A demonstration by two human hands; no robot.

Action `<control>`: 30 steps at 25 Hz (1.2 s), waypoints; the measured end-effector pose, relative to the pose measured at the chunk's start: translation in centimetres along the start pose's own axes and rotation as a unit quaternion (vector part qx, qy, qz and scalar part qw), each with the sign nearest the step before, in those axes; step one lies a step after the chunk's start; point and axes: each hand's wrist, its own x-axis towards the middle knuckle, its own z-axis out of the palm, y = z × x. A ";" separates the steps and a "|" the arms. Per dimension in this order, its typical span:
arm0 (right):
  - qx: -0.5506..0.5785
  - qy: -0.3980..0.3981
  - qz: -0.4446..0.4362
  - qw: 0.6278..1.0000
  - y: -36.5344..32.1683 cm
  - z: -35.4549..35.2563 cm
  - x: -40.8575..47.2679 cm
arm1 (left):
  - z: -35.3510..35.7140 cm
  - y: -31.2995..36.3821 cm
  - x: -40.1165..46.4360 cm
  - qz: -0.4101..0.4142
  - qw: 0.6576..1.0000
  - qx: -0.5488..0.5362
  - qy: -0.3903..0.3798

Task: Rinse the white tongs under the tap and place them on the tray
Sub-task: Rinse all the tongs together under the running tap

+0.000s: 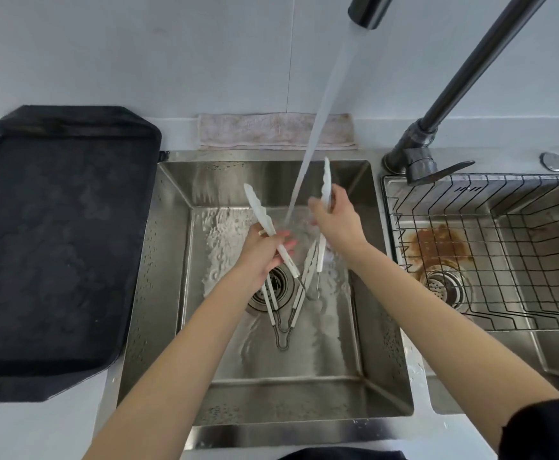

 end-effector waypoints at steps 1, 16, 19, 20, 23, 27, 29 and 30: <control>-0.038 -0.034 0.026 0.998 1.2 0.1 -0.2 | -0.4 -0.6 0.1 -0.010 1.000 -0.005 0.009; -0.058 -0.161 0.279 0.945 13.2 5.3 -2.3 | -4.8 -9.8 0.7 -0.009 0.936 0.327 0.127; -0.093 -0.164 0.281 0.941 13.7 5.9 -2.5 | -5.3 -11.0 1.0 -0.011 0.923 0.359 0.135; -0.104 -0.167 0.281 0.939 13.8 6.1 -2.4 | -5.5 -11.2 1.2 -0.016 0.925 0.356 0.132; -0.135 -0.174 0.287 0.932 13.9 6.6 -2.4 | -5.8 -11.6 1.6 -0.035 0.930 0.338 0.139; -0.180 -0.184 0.262 0.930 14.3 6.8 -2.5 | -5.9 -11.8 1.9 -0.053 0.931 0.329 0.147; -0.183 -0.175 0.252 0.934 14.6 6.7 -2.5 | -6.1 -11.8 2.4 -0.057 0.933 0.323 0.145; -0.178 -0.165 0.251 0.937 14.7 6.7 -2.5 | -6.2 -11.7 2.7 -0.059 0.937 0.313 0.145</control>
